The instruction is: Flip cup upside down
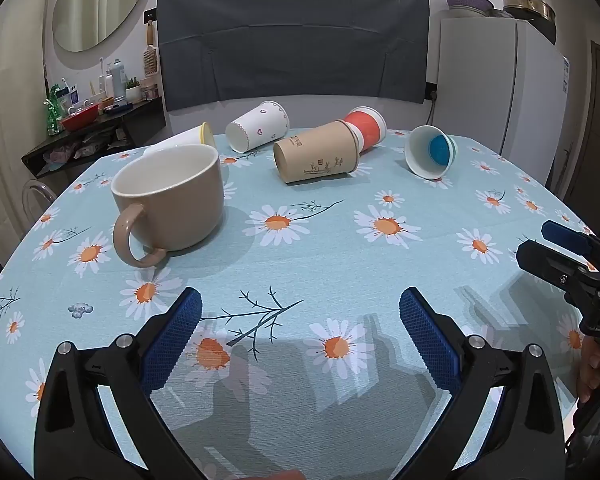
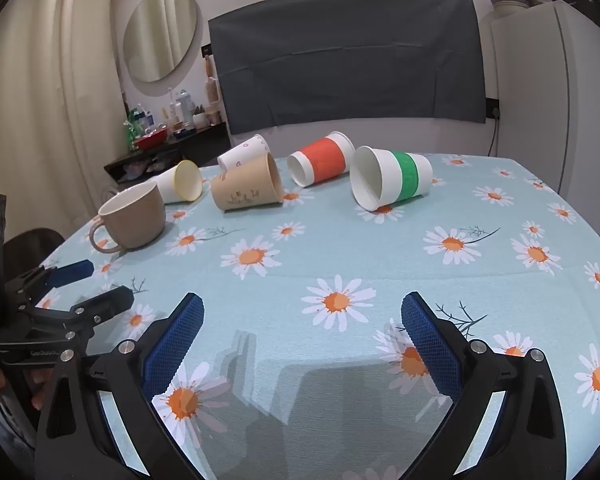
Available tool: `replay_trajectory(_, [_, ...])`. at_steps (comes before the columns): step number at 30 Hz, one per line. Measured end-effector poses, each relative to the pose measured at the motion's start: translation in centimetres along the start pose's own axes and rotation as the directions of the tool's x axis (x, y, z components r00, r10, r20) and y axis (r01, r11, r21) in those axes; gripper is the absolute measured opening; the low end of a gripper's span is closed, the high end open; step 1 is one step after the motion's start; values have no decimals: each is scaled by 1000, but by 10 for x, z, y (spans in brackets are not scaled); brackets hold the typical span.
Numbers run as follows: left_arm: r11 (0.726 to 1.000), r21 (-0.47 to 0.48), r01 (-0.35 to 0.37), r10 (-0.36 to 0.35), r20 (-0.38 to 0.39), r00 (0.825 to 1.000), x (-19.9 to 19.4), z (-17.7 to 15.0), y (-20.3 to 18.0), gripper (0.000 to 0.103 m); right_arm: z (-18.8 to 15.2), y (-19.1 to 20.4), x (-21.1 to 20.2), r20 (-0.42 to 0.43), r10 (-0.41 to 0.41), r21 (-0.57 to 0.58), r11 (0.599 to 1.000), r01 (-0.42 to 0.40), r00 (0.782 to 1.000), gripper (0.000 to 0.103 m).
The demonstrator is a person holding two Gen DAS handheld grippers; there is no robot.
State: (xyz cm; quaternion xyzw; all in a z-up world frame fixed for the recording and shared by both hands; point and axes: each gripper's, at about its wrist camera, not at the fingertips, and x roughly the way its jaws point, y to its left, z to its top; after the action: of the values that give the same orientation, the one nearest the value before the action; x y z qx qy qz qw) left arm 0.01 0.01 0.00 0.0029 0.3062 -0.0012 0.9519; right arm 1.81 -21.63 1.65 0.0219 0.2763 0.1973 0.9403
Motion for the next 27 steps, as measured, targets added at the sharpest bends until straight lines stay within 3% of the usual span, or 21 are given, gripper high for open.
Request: replay_trajectory(27, [1000, 3, 8, -8, -4, 1000, 4, 0, -4, 97, -3, 2, 4, -16, 4, -2, 1000, -4, 1000, 95])
